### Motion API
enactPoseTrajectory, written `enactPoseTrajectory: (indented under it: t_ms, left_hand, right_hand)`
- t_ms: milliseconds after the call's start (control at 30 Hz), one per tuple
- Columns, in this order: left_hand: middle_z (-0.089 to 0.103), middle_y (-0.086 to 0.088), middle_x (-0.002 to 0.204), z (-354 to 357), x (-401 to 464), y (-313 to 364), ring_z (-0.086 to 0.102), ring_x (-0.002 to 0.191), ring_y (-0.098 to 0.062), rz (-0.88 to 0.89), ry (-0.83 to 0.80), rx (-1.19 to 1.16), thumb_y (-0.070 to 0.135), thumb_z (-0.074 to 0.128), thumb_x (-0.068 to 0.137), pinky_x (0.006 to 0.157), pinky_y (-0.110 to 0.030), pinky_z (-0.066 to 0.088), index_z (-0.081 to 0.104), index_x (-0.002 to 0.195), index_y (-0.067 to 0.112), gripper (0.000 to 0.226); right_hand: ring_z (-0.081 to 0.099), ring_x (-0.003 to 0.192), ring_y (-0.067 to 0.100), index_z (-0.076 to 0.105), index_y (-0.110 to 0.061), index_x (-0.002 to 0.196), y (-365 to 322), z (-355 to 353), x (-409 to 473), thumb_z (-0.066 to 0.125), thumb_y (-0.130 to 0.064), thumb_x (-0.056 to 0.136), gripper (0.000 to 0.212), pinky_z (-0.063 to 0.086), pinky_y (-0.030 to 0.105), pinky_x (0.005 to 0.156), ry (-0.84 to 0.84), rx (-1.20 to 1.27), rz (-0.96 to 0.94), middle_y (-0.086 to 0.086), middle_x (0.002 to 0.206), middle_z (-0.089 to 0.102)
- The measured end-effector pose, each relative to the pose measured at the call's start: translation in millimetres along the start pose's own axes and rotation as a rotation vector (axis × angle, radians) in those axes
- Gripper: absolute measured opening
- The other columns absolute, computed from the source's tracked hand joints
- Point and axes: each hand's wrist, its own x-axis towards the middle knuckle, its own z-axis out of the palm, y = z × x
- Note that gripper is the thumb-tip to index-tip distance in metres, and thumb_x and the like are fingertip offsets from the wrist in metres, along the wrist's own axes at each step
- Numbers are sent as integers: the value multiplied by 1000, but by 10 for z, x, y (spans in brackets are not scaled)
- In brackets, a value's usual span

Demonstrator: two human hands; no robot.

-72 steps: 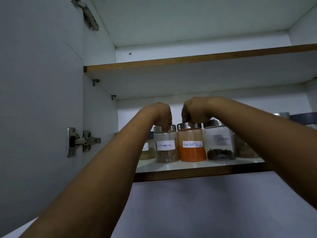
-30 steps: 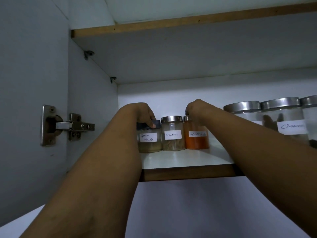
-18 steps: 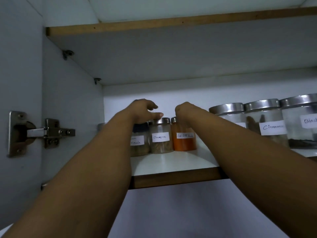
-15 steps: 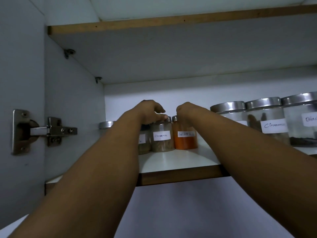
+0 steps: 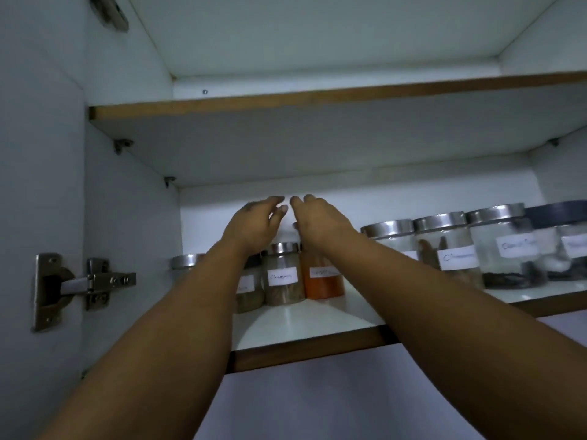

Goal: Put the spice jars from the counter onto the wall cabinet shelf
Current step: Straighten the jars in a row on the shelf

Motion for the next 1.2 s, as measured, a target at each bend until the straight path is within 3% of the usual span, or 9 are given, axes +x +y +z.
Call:
enactPoseTrajectory:
  t_ms: [167, 233, 367, 533, 633, 700, 833, 1100, 1200]
  left_hand:
    - [71, -2, 107, -169, -55, 678, 66, 103, -16, -47, 342, -620, 30, 39, 103, 87, -27, 50, 43, 137, 19, 35]
    - [68, -1, 107, -260, -68, 925, 65, 102, -16, 8, 340, -591, 13, 43, 101, 84, -28, 52, 46, 133, 20, 33]
    - [46, -4, 144, -325, -108, 1362, 44, 131, -17, 130, -58, -403, -7, 44, 89, 103, -33, 41, 30, 146, 28, 68]
    - [62, -3, 127, -245, -8, 1793, 57, 115, -17, 191, -265, -23, 23, 58, 93, 95, -28, 45, 59, 126, 15, 33]
    - [66, 0, 116, -122, 41, 1935, 62, 103, -18, 159, -429, 125, 39, 66, 89, 91, -32, 50, 66, 117, 16, 36]
    - [69, 0, 111, -73, 90, 1967, 63, 99, -17, 147, -495, 158, 33, 70, 86, 89, -31, 50, 70, 110, 17, 29]
    - [70, 4, 106, -69, 254, 1988, 62, 99, -15, 53, -572, 126, 19, 75, 82, 88, -30, 48, 72, 103, 20, 21]
    - [70, -2, 109, 496, 468, 1769, 61, 98, -18, 5, -518, 223, 18, 75, 81, 78, -25, 43, 71, 106, 17, 25]
    - [68, -4, 113, 626, 525, 1628, 60, 105, -21, -30, -514, 199, 17, 75, 82, 85, -28, 46, 70, 110, 15, 28]
  right_hand:
    - [62, 94, 22, 59, -17, 117, 155, -574, -291, 43, -42, 100, 34, 48, 34, 74, 150, -367, -290, 4, 101, 67]
    - [63, 95, 24, 56, -21, 121, 376, -811, -346, 44, -31, 101, 26, 50, 35, 75, 168, -320, -281, 5, 105, 67]
    - [52, 113, 23, 55, -20, 123, 996, -1208, -448, 46, 0, 93, 38, 44, 32, 89, 51, -112, -117, 5, 127, 55]
    - [55, 111, 24, 56, -13, 125, 1465, -1484, -601, 47, -35, 99, 35, 41, 33, 90, -236, -79, 34, 9, 123, 59]
    - [62, 99, 24, 68, -13, 112, 1566, -1370, -716, 56, -40, 94, 34, 50, 34, 89, -400, -212, -9, 6, 112, 66]
    - [65, 91, 24, 71, -11, 105, 1603, -1289, -729, 62, -32, 92, 26, 54, 33, 82, -425, -298, -60, 6, 103, 69]
    - [68, 87, 20, 71, -9, 105, 1624, -1170, -555, 69, -22, 89, 21, 53, 27, 69, -429, -391, -72, 4, 98, 72]
    - [47, 84, 18, 61, -5, 118, 1697, -581, -308, 60, -19, 93, 29, 39, 26, 74, -431, -445, -18, 9, 113, 63]
    - [47, 78, 19, 60, -3, 118, 1641, -490, -220, 57, -16, 94, 27, 38, 25, 74, -460, -489, -11, 8, 93, 57]
